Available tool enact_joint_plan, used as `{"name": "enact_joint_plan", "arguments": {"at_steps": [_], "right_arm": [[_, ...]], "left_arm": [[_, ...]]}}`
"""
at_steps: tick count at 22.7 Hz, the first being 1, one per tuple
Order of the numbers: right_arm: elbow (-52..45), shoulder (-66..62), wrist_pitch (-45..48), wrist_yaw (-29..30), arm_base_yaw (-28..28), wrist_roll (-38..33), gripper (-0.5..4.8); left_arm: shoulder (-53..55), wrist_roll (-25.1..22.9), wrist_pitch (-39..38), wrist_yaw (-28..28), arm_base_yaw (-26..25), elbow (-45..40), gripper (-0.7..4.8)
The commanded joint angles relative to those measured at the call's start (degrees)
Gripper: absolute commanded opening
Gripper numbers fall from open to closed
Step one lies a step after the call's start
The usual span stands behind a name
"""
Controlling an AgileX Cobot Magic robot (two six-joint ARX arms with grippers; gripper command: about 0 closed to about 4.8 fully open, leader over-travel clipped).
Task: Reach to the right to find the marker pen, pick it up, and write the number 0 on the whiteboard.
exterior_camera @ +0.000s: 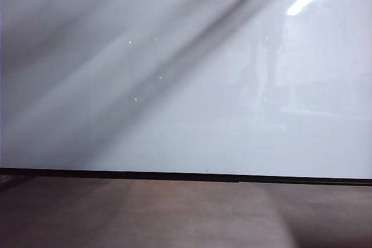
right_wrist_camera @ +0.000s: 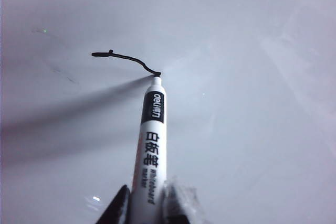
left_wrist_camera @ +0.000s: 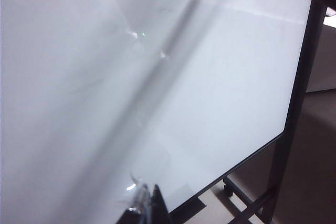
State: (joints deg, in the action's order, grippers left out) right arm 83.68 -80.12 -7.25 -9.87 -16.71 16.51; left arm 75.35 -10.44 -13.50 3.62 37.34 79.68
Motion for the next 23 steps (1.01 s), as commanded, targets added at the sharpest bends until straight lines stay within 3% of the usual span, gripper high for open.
{"name": "enact_joint_plan", "arguments": {"at_steps": [1, 12, 23], "right_arm": [[0.24, 0.24, 0.39, -0.33, 0.04, 0.07, -0.02], [-0.09, -0.57, -6.71, -0.33, 0.04, 0.02, -0.02], [-0.04, 3.1, -1.95, 4.96, -3.08, -0.02, -0.02]], "left_arm": [[-0.22, 0.44, -0.26, -0.42, 0.11, 0.28, -0.06], [-0.22, 0.44, -1.11, -1.27, 0.11, 0.28, -0.06], [-0.24, 0.42, -2.32, -1.29, 0.11, 0.28, -0.06]]}}
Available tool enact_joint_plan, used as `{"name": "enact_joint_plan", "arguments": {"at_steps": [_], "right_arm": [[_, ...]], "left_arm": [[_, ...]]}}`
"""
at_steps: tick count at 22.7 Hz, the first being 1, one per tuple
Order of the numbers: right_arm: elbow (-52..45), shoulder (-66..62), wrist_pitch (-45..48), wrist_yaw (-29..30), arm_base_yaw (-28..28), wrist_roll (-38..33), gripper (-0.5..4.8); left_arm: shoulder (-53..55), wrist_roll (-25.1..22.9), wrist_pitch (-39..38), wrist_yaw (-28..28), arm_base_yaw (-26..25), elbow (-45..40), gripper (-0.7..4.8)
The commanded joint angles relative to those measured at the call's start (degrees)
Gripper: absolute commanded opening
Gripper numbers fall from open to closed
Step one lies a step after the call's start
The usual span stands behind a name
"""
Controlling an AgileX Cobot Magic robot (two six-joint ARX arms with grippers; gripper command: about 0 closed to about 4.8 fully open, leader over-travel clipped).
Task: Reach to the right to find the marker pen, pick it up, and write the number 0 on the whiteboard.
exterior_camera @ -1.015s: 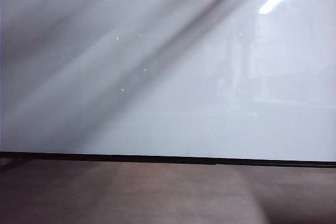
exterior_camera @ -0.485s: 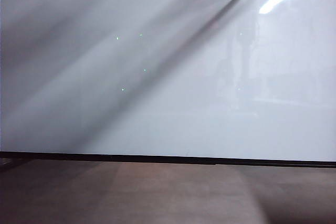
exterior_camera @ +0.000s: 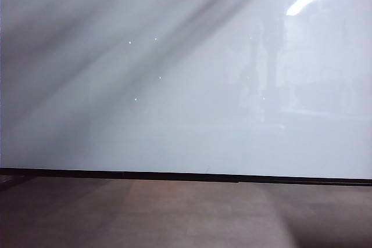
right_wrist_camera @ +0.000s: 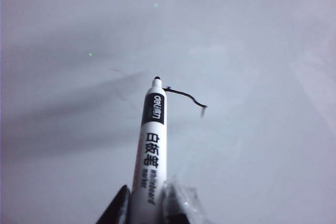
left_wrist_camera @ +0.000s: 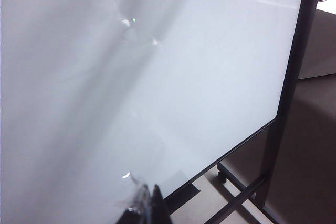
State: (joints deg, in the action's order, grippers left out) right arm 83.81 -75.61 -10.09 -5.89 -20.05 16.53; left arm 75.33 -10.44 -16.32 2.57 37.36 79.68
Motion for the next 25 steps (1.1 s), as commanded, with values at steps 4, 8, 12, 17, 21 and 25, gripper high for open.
{"name": "enact_joint_plan", "arguments": {"at_steps": [4, 8, 12, 17, 21, 25], "right_arm": [[-0.15, -3.78, 2.64, 0.9, 0.28, 0.0, -0.02], [-0.15, -4.22, 6.8, 0.92, 0.28, 0.0, -0.02], [-0.11, -4.48, 7.37, 1.75, 0.33, 0.04, -0.02], [-0.11, -4.5, 7.78, 2.16, 0.33, 0.07, -0.02], [-0.11, -5.05, 7.8, 1.97, 0.46, 0.11, -0.02], [-0.11, -5.77, 7.78, 1.97, 0.46, 0.11, -0.02]], "left_arm": [[-0.33, 0.39, 0.24, -0.22, 0.09, 0.28, -0.06], [-0.39, 0.39, 0.07, -0.22, 0.07, 0.26, -0.06], [-0.39, 0.37, 0.07, -0.22, 0.07, 0.28, -0.06], [-0.39, 0.37, 0.07, -0.2, 0.04, 0.26, -0.06], [-0.39, 0.37, 0.09, -0.2, 0.04, 0.26, -0.06], [-0.39, 0.37, 0.07, -0.2, 0.04, 0.26, -0.06]]}}
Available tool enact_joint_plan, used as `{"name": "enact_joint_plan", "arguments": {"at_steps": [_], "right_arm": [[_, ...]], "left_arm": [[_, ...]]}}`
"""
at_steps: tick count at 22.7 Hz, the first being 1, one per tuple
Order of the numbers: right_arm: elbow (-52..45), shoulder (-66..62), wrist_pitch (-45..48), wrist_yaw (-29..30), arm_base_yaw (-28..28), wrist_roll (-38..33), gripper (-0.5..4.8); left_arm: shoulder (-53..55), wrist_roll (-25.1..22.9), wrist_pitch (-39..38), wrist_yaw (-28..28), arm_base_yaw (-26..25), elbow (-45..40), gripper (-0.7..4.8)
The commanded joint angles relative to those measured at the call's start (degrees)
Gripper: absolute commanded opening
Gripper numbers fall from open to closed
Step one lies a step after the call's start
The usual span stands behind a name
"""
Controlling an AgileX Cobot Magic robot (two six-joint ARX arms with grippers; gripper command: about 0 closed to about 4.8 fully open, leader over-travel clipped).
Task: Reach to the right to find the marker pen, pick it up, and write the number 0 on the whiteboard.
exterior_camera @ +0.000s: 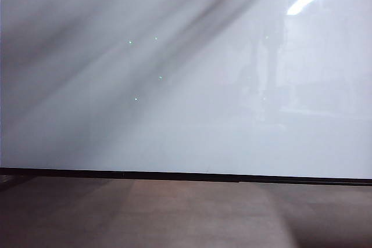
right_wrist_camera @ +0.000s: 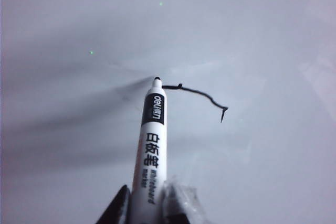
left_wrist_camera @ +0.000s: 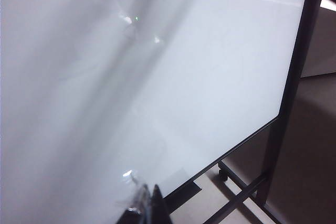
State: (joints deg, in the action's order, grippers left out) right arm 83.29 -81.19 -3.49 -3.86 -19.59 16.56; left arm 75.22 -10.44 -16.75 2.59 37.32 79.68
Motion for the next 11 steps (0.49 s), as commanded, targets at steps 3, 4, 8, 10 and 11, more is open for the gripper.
{"name": "enact_joint_plan", "arguments": {"at_steps": [3, 4, 8, 10, 11], "right_arm": [[0.42, -0.74, 1.18, -0.31, 0.0, 0.02, -0.02], [0.42, -0.92, 1.2, -0.59, 0.0, 0.04, -0.02], [0.42, -0.94, 1.6, -1.2, 0.15, 0.2, -0.02], [0.42, -0.94, 1.66, -1.16, 0.15, 0.22, -0.02], [0.42, -0.94, 1.66, -1.18, 0.15, 0.24, -0.02]], "left_arm": [[-0.28, 0.37, 0.48, -0.2, 0.09, 0.26, -0.06], [-0.28, 0.37, 0.48, -0.2, 0.09, 0.26, -0.06], [-0.28, 0.37, 0.46, -0.2, 0.09, 0.26, -0.06], [-0.28, 0.37, 0.48, -0.2, 0.09, 0.26, -0.06], [-0.28, 0.37, 0.48, -0.2, 0.09, 0.26, -0.06]]}}
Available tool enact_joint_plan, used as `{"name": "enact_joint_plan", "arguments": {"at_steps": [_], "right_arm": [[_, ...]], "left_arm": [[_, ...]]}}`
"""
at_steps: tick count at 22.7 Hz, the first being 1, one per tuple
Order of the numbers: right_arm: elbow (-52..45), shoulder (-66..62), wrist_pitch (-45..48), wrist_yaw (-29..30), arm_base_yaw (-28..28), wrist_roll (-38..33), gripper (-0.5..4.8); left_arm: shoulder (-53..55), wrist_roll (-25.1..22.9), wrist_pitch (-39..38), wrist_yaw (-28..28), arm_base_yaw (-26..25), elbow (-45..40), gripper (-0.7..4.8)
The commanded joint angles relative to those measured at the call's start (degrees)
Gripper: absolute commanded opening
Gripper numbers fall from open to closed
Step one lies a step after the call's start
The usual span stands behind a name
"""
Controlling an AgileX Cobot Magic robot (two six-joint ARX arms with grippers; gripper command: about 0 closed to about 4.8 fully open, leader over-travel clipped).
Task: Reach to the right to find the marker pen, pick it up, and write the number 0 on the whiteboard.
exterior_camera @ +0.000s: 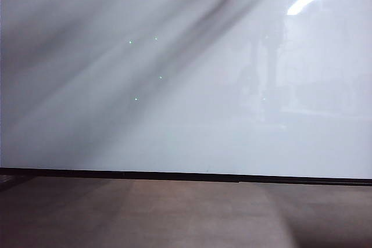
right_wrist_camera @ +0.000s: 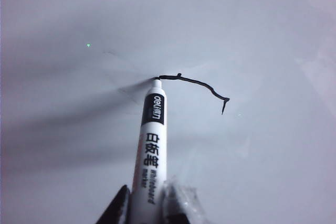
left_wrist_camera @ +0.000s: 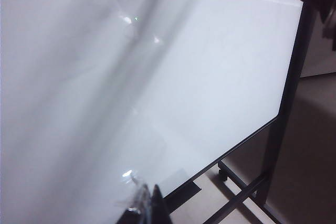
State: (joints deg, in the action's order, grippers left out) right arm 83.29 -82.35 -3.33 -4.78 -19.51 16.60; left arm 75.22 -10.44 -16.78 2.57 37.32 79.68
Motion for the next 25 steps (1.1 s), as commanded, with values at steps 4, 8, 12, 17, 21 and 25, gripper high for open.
{"name": "enact_joint_plan", "arguments": {"at_steps": [4, 8, 12, 17, 21, 25], "right_arm": [[0.42, 0.11, 1.49, -0.26, 0.09, 0.22, -0.02], [0.42, -0.28, 1.4, -0.24, 0.28, 0.2, -0.02], [0.42, -0.63, -0.66, -0.22, 0.7, 0.17, -0.02], [0.39, -1.09, -5.55, -0.28, 0.87, 0.17, -0.02], [0.39, -1.09, -7.8, -0.7, 0.87, 0.17, -0.02], [0.39, -1.09, -6.71, -0.63, 1.22, 0.17, -0.02]], "left_arm": [[-0.28, 0.37, 0.5, -0.17, 0.09, 0.26, -0.06], [-0.28, 0.37, 0.5, -0.17, 0.07, 0.26, -0.06], [-0.28, 0.37, 0.44, -0.17, 0.07, 0.26, -0.06], [-0.28, 0.37, -0.09, -0.2, 0.09, 0.26, -0.06], [-0.28, 0.37, -0.5, -0.2, 0.09, 0.26, -0.06], [-0.31, 0.37, -0.59, -0.2, 0.09, 0.26, -0.06]]}}
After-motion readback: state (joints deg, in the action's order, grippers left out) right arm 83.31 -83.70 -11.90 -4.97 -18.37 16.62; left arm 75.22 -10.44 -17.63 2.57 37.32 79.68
